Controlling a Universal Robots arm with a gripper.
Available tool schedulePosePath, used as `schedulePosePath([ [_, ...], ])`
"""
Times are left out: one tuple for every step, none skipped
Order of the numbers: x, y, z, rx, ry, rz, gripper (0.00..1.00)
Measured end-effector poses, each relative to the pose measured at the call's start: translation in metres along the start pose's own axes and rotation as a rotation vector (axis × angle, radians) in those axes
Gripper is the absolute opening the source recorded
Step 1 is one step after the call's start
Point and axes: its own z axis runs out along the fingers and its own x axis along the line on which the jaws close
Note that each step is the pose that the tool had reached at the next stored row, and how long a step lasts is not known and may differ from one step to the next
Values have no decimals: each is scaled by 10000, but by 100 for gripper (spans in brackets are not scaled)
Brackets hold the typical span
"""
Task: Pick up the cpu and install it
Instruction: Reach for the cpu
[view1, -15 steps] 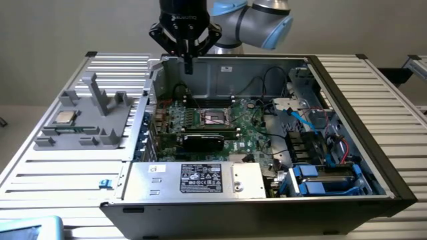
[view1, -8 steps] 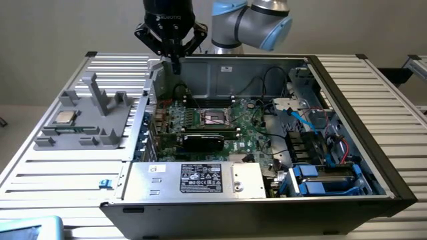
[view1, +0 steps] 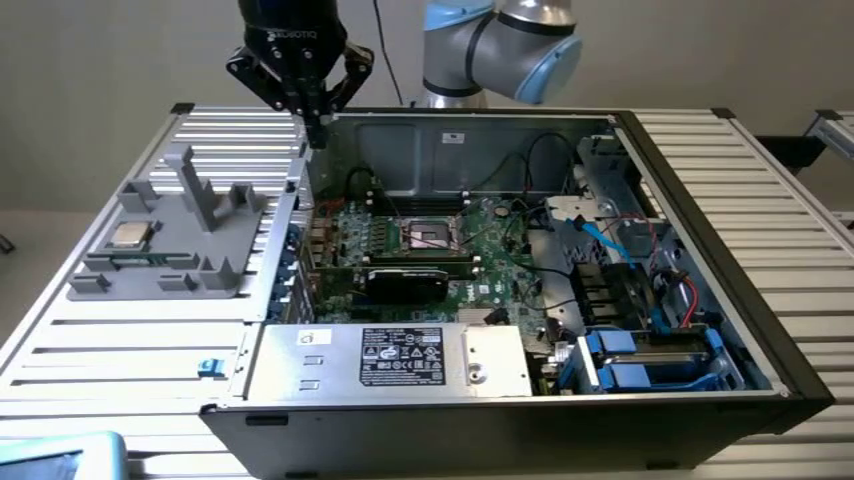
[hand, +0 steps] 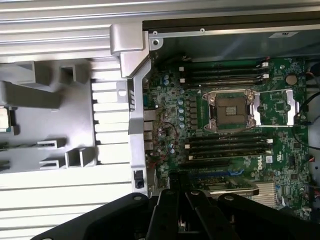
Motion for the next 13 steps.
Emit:
schedulePosePath([
  [46,-3,-2,1,1,0,11],
  [91,-6,-2,0,0,0,11],
  [134,-9,-2,0,0,1,11],
  [179,-12,-3,0,0,0,11],
  [223,-16,-4,0,0,-1,11],
  [268,-18,-5,1,0,0,11],
  [313,-21,-6,0,0,1,11],
  [356,-24,-7,0,0,0,11],
  [400,-27,-8,0,0,-1,11],
  [449,-30,-10,0,0,0,11],
  [494,-33,-11,0,0,0,11],
  [539,-35,-13,1,1,1,11],
  [584,-39,-13,0,1,0,11],
])
